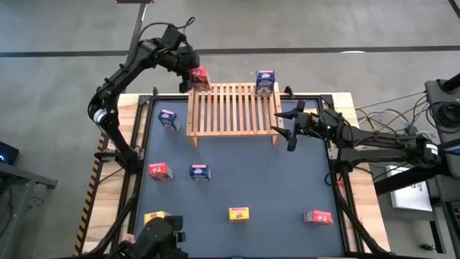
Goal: Stack cereal on shelf
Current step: Put the top right red cereal box on the shelf
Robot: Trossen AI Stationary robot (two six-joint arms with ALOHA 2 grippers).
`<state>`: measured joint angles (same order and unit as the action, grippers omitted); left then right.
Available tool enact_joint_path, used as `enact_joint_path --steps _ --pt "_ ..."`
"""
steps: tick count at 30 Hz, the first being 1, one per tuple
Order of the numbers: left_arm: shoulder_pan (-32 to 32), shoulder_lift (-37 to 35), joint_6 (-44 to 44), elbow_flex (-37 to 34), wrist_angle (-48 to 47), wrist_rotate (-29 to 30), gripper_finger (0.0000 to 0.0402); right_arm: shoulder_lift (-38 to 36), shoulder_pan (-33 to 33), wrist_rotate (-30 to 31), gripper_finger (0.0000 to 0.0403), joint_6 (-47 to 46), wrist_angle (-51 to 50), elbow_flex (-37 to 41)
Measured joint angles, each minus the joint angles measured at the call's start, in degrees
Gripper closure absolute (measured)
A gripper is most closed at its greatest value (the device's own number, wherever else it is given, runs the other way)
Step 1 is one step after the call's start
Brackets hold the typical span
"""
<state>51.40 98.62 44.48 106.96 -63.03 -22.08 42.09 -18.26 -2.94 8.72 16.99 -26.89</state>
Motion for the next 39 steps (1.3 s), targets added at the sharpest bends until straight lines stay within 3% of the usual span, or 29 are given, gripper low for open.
enact_joint_path --steps 16,29,39 --pt "-0.6 4.1 -1.5 1.6 -1.8 -0.9 0.0235 0.0 0.0 0.0 0.017 -0.6 -0.2 0.0" --pt "-0.6 4.1 -3.5 4.0 -4.0 -0.4 0.0166 0.0 0.0 0.0 0.017 -0.7 0.0 0.0" --pt "-0.6 4.1 -3.5 8.7 -9.6 2.4 0.0158 0.0 0.0 0.0 0.017 -0.8 0.0 0.0"
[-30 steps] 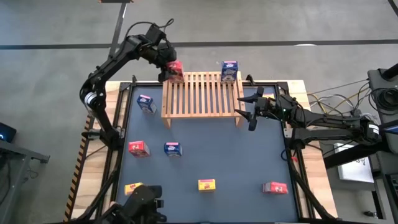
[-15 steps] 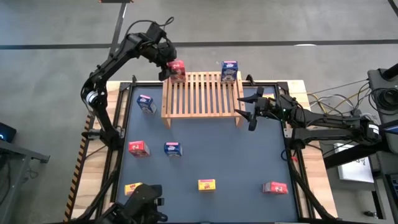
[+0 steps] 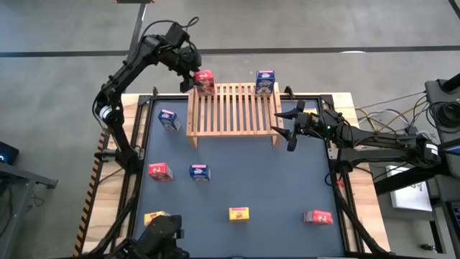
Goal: Stack cereal on shelf
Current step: Put the top right red cereal box on the shelf, then put the bottom blue cereal box on the shelf aligned with the blue cereal box
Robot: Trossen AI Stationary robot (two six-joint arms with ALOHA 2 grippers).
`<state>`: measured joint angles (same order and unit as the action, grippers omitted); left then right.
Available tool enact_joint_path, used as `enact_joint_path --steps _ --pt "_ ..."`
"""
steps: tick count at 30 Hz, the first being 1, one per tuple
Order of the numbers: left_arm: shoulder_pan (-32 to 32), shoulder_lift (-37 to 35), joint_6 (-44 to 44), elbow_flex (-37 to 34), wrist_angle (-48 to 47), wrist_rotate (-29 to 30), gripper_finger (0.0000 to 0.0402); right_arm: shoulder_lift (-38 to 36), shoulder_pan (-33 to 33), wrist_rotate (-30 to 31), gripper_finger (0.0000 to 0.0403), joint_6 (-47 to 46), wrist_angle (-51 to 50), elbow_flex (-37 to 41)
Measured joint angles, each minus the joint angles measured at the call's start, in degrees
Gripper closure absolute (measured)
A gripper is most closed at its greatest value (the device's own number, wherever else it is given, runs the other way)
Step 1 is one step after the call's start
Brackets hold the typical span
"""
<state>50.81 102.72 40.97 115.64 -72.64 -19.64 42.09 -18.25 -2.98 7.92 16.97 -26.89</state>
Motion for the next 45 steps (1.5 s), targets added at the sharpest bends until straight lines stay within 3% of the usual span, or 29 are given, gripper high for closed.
enact_joint_path --steps 14,21,26,35,43,45 --pt "0.1 -0.6 -2.2 12.2 -12.7 7.3 0.0157 -0.1 0.0 0.0 0.017 0.0 0.0 0.0" --pt "0.0 -6.8 -6.8 8.7 -11.4 6.4 0.0164 -0.7 0.0 0.0 0.017 0.0 0.6 0.0" --pt "0.0 -13.9 -10.3 -0.7 -7.5 1.0 0.0176 -1.2 0.0 -1.8 0.017 -0.6 0.9 0.0" --pt "-0.3 -33.8 -20.9 -26.0 9.6 2.6 0.0183 -1.6 0.0 -3.1 0.017 -0.4 1.3 0.0" --pt "-0.9 -43.6 -26.5 -42.9 15.1 2.4 0.0183 -1.5 0.0 -3.1 0.017 -1.2 1.7 0.0" --pt "-1.2 -45.3 -25.5 -46.8 16.3 0.0 0.0183 -1.5 0.0 -3.1 0.017 -1.3 1.6 0.0"
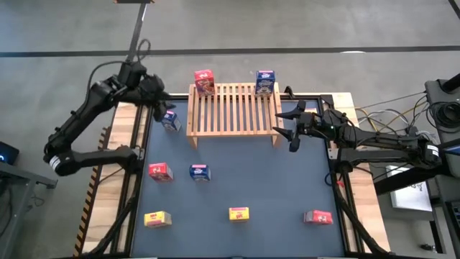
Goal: Stack cereal on shelf
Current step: Put the bottom blue cereal box on the shelf aligned with the blue cereal box
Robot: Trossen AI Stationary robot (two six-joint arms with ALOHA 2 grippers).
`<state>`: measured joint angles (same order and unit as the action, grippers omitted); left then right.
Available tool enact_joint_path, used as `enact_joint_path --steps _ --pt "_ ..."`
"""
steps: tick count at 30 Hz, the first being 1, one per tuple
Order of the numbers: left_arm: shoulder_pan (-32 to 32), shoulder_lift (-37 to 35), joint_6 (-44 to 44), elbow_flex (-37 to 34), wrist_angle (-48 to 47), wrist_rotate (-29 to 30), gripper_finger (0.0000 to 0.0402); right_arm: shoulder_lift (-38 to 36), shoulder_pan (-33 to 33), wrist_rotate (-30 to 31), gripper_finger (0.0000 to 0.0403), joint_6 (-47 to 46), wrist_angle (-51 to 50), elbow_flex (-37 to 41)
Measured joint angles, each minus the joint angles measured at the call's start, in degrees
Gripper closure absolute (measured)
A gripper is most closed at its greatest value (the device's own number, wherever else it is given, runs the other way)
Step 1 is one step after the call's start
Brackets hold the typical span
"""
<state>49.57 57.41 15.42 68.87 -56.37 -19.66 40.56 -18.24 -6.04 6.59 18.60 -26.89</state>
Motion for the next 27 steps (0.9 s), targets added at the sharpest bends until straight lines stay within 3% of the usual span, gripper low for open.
enact_joint_path --steps 3,10,27 --pt "-0.3 -3.0 0.2 -5.5 6.2 -5.9 0.0183 0.0 0.0 0.0 0.017 -0.5 0.3 0.0" --pt "-0.8 -7.9 -1.6 -14.0 16.8 -6.5 0.0183 0.2 0.0 0.0 0.017 -2.9 1.4 0.0" --pt "-0.8 -13.1 -4.5 -16.7 19.5 -6.5 0.0183 10.1 3.7 -2.1 0.017 -4.5 7.4 -3.9"
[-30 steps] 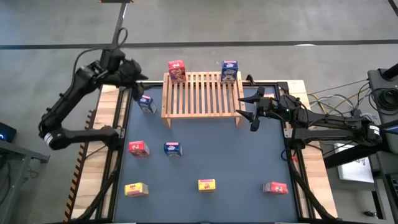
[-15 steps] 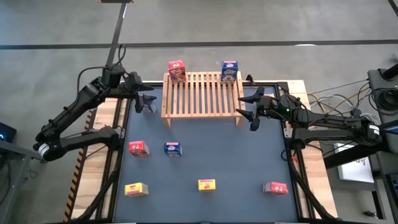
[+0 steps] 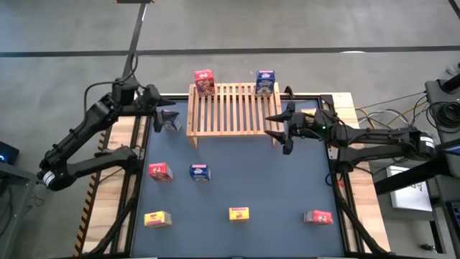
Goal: Stack cereal on shelf
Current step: Put the bottom blue cereal box on the shelf aligned with the blue cereal box
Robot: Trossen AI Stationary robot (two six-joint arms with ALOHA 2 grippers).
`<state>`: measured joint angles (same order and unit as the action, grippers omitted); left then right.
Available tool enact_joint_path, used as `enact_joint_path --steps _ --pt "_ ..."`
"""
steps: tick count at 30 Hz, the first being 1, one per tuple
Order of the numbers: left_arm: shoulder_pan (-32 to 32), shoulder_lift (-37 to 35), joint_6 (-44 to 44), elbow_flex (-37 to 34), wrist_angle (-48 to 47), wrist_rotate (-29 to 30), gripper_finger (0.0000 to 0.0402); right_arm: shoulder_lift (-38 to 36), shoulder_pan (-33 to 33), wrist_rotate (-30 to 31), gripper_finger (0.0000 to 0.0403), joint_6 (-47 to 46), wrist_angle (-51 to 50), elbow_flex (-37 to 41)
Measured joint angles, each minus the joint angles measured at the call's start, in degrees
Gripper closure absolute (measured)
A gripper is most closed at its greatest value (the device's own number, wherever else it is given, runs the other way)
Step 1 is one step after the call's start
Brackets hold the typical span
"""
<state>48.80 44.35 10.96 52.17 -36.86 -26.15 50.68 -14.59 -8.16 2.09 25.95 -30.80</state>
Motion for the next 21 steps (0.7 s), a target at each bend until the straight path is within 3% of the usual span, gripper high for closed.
enact_joint_path --steps 12,21 --pt "-1.3 -3.1 -1.7 -1.7 -1.7 0.0 0.0183 13.8 7.1 0.0 0.017 3.5 -0.2 -8.2" --pt "-2.3 -6.5 -3.1 -8.4 1.5 0.0 0.0183 28.6 10.0 -0.9 0.017 2.4 -0.3 -15.0"
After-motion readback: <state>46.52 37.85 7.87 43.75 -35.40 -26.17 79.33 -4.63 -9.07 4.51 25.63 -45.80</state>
